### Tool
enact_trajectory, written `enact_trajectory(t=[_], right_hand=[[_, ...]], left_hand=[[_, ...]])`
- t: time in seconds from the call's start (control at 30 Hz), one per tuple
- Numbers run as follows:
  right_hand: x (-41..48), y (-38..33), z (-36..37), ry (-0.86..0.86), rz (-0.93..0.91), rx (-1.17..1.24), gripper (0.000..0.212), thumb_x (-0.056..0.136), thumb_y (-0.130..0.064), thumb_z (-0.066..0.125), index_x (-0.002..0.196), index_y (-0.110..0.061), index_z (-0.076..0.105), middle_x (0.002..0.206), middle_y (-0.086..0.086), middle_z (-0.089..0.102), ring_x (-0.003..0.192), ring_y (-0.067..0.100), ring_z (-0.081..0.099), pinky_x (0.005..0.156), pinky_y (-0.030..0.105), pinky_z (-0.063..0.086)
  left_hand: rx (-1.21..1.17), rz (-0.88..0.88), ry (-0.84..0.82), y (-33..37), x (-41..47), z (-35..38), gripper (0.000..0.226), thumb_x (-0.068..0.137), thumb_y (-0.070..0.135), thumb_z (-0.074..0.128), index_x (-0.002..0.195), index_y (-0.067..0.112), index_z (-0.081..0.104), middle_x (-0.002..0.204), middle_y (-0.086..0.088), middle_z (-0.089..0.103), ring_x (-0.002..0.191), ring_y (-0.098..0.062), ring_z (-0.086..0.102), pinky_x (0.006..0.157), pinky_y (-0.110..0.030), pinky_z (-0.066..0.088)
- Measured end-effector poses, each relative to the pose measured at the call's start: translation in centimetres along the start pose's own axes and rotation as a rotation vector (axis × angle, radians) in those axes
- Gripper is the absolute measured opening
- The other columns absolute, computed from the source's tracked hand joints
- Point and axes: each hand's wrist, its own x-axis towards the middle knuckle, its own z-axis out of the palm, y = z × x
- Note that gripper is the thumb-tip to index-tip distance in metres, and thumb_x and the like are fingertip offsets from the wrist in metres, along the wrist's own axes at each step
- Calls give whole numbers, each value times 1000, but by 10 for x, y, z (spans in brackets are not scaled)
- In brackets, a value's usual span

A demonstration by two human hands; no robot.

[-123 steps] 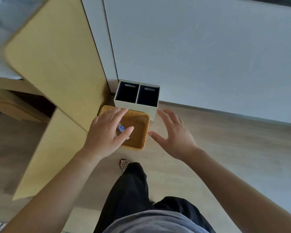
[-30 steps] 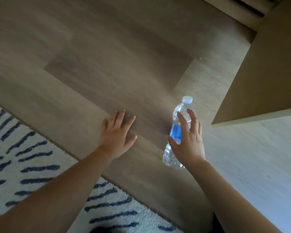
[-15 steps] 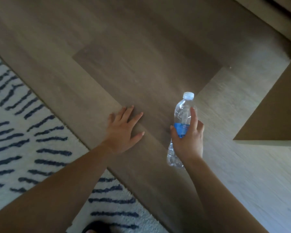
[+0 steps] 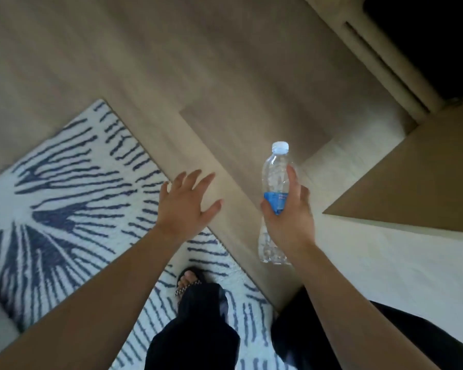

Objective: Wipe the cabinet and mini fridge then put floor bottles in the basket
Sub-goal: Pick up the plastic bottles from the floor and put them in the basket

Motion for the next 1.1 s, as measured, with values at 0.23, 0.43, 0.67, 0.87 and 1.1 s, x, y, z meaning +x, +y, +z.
enact_trajectory(t=[0.23, 0.43, 0.67, 0.87, 1.1], right_hand=[[-122, -154, -163, -10, -58, -12, 78, 87, -34, 58, 144, -45, 6, 135, 1, 34, 113, 25, 48, 82, 45, 52], [-204, -258, -284, 136, -108, 71, 78, 88, -34, 59, 143, -48, 7, 133, -1, 37, 109, 19, 50, 77, 37, 52], [-280, -294, -372, 374, -90, 144, 78, 87, -35, 61, 144, -46, 9, 132, -2, 39, 113, 17, 48, 79, 30, 45], [-348, -253, -425, 596, 26, 216, 78, 87, -34, 63, 146, -42, 13, 140, -2, 36, 116, 11, 42, 81, 25, 40], [-413, -175, -487, 726, 181, 266, 77, 87, -35, 63, 145, -44, 13, 136, 1, 40, 100, 7, 42, 75, 20, 38]], left_hand=[[-15, 79, 63, 45, -112, -209, 79, 81, 74, 12, 148, 36, 25, 156, 3, 26, 143, -26, 20, 112, -54, 24], [28, 265, 160, 86, -183, -373, 73, 86, 74, 15, 148, 36, 24, 155, 2, 29, 142, -26, 25, 108, -56, 29], [74, 493, 244, 149, -229, -479, 75, 85, 72, 15, 149, 35, 25, 156, 1, 27, 143, -25, 22, 110, -53, 26], [168, 730, 196, 226, -258, -495, 74, 86, 73, 15, 149, 36, 23, 157, 3, 24, 145, -21, 17, 113, -56, 20], [184, 906, 95, 364, -295, -463, 81, 79, 77, 8, 149, 37, 23, 157, 5, 22, 146, -20, 15, 115, -56, 18]])
